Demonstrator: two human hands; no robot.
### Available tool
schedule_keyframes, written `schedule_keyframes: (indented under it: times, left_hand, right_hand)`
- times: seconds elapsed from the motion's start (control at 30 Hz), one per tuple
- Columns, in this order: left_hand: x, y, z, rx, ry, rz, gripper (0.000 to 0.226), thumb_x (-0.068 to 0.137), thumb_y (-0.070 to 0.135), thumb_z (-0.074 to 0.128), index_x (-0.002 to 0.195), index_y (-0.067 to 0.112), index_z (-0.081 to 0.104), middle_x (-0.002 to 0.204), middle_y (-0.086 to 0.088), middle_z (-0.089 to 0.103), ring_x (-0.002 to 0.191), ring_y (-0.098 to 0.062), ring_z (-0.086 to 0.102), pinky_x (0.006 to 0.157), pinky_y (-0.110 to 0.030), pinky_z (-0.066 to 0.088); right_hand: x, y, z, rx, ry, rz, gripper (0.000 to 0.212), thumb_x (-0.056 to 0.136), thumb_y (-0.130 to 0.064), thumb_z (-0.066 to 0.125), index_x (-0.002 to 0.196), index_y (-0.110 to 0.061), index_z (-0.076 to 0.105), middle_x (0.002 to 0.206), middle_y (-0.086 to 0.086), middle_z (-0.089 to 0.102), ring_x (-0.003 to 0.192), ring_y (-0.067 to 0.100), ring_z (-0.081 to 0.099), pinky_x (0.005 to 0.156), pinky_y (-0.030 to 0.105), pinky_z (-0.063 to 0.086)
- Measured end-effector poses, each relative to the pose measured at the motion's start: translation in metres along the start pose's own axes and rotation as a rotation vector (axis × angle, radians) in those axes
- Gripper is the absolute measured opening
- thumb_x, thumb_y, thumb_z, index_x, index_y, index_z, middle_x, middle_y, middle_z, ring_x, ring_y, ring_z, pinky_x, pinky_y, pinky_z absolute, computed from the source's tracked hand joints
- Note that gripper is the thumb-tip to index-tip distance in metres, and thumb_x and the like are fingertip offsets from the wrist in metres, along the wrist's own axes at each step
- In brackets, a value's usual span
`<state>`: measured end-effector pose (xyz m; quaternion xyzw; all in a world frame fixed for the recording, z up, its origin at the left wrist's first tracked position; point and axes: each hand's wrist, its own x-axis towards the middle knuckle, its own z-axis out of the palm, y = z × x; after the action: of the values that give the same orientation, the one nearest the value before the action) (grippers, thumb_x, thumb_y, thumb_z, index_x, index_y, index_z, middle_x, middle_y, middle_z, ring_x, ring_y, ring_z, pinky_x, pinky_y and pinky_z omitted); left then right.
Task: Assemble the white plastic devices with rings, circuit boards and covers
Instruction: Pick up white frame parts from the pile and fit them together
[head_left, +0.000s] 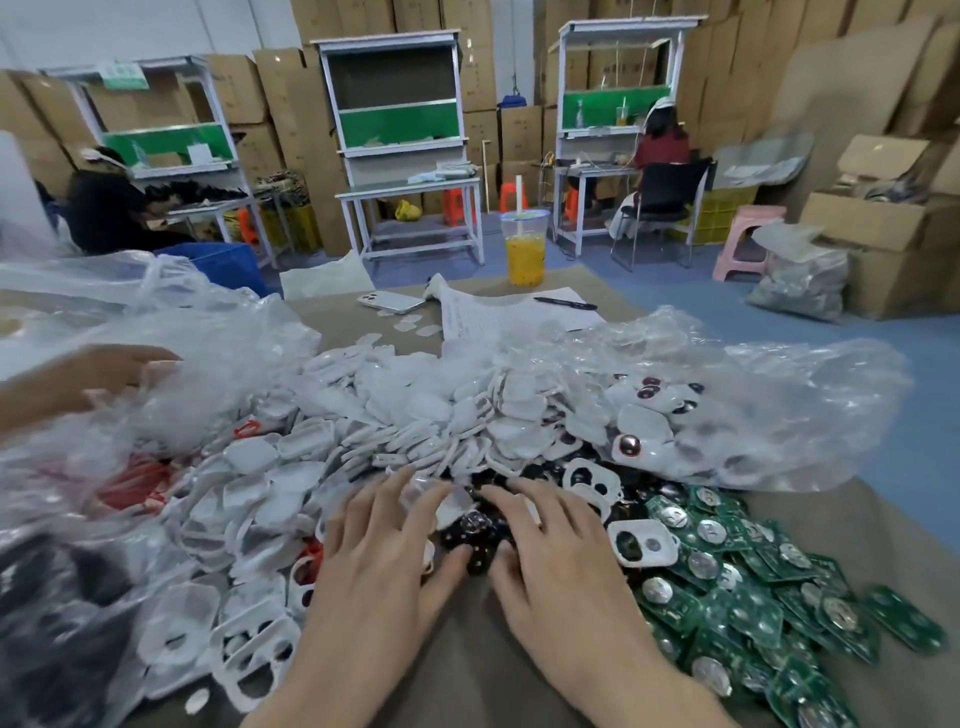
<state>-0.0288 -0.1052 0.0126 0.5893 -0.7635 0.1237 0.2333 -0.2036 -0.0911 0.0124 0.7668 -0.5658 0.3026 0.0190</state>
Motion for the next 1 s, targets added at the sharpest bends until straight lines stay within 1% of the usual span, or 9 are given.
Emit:
schedule_keyframes:
  times: [0.07, 0.13, 0.3, 0.4, 0.47, 0.67, 0.8, 0.9, 1.0]
  left_hand:
    - [0.004, 0.000, 0.005, 0.095, -0.097, -0.030, 0.052, 0.072, 0.044, 0.085, 0.117, 0.021, 0.072, 0.129, -0.016, 0.066, 0.107, -0.038, 0.069, 0.084, -0.050, 0.056]
    - [0.009, 0.002, 0.006, 0.117, -0.138, -0.035, 0.046, 0.072, 0.041, 0.087, 0.112, 0.022, 0.074, 0.131, -0.017, 0.065, 0.105, -0.037, 0.071, 0.076, -0.050, 0.059]
    - [0.011, -0.003, 0.006, 0.063, -0.041, -0.021, 0.032, 0.077, 0.036, 0.083, 0.105, 0.022, 0.076, 0.129, -0.009, 0.067, 0.102, -0.032, 0.071, 0.076, -0.047, 0.057]
    - [0.010, -0.007, 0.005, 0.030, 0.052, -0.014, 0.016, 0.086, 0.033, 0.074, 0.097, 0.022, 0.074, 0.118, -0.003, 0.070, 0.096, -0.028, 0.069, 0.079, -0.045, 0.053]
    - [0.010, -0.006, 0.005, 0.023, 0.089, -0.013, 0.011, 0.090, 0.032, 0.068, 0.093, 0.022, 0.073, 0.113, -0.001, 0.068, 0.092, -0.026, 0.067, 0.079, -0.043, 0.052]
    - [0.010, -0.005, 0.005, 0.037, 0.092, -0.051, 0.009, 0.086, 0.026, 0.073, 0.095, 0.021, 0.072, 0.110, 0.000, 0.068, 0.089, -0.024, 0.066, 0.078, -0.042, 0.052]
    - [0.011, -0.005, 0.007, 0.027, 0.118, -0.064, 0.023, 0.085, 0.023, 0.072, 0.108, 0.018, 0.070, 0.106, -0.001, 0.067, 0.088, -0.025, 0.066, 0.077, -0.042, 0.052]
    - [0.012, -0.006, 0.010, 0.071, 0.115, -0.072, 0.037, 0.085, 0.025, 0.074, 0.119, 0.014, 0.069, 0.102, -0.005, 0.068, 0.085, -0.030, 0.066, 0.074, -0.044, 0.053]
    - [0.013, -0.006, 0.011, 0.096, 0.113, -0.075, 0.028, 0.082, 0.026, 0.076, 0.107, 0.015, 0.072, 0.093, -0.007, 0.066, 0.079, -0.031, 0.064, 0.071, -0.045, 0.052]
  right_hand:
    - [0.003, -0.002, 0.005, -0.101, -0.057, 0.066, 0.050, 0.091, -0.031, 0.061, 0.139, -0.020, 0.057, 0.138, 0.006, 0.059, 0.131, 0.028, 0.054, 0.111, 0.049, 0.043]
    - [0.009, -0.006, 0.008, -0.178, -0.104, 0.076, 0.054, 0.092, -0.032, 0.060, 0.144, -0.020, 0.052, 0.145, 0.008, 0.054, 0.137, 0.028, 0.048, 0.115, 0.052, 0.036]
    - [0.033, -0.016, 0.015, -0.115, -0.092, 0.059, 0.047, 0.094, -0.022, 0.055, 0.141, -0.023, 0.054, 0.141, -0.001, 0.055, 0.135, 0.021, 0.049, 0.122, 0.048, 0.024]
    - [0.038, -0.016, 0.018, -0.059, 0.028, 0.079, 0.035, 0.086, -0.015, 0.069, 0.120, -0.023, 0.069, 0.113, -0.002, 0.069, 0.109, 0.022, 0.064, 0.110, 0.048, 0.043]
    - [0.035, -0.011, 0.016, -0.046, 0.066, 0.092, 0.032, 0.084, -0.015, 0.073, 0.114, -0.024, 0.071, 0.100, -0.003, 0.069, 0.098, 0.023, 0.064, 0.101, 0.045, 0.049]
    - [0.039, -0.004, 0.017, 0.024, -0.022, 0.092, 0.041, 0.097, -0.022, 0.057, 0.137, -0.031, 0.055, 0.116, -0.008, 0.062, 0.110, 0.020, 0.052, 0.105, 0.036, 0.041]
    - [0.040, -0.004, 0.012, 0.157, -0.003, 0.130, 0.052, 0.093, -0.016, 0.057, 0.142, -0.029, 0.049, 0.118, -0.009, 0.055, 0.114, 0.016, 0.048, 0.105, 0.033, 0.041]
    - [0.042, -0.004, 0.011, 0.236, 0.018, 0.149, 0.057, 0.090, -0.011, 0.057, 0.142, -0.032, 0.048, 0.114, -0.014, 0.045, 0.115, 0.010, 0.046, 0.095, 0.023, 0.040]
    - [0.043, -0.003, 0.010, 0.312, 0.052, 0.161, 0.054, 0.090, -0.011, 0.056, 0.139, -0.034, 0.051, 0.107, -0.023, 0.034, 0.112, 0.005, 0.044, 0.085, 0.011, 0.032]
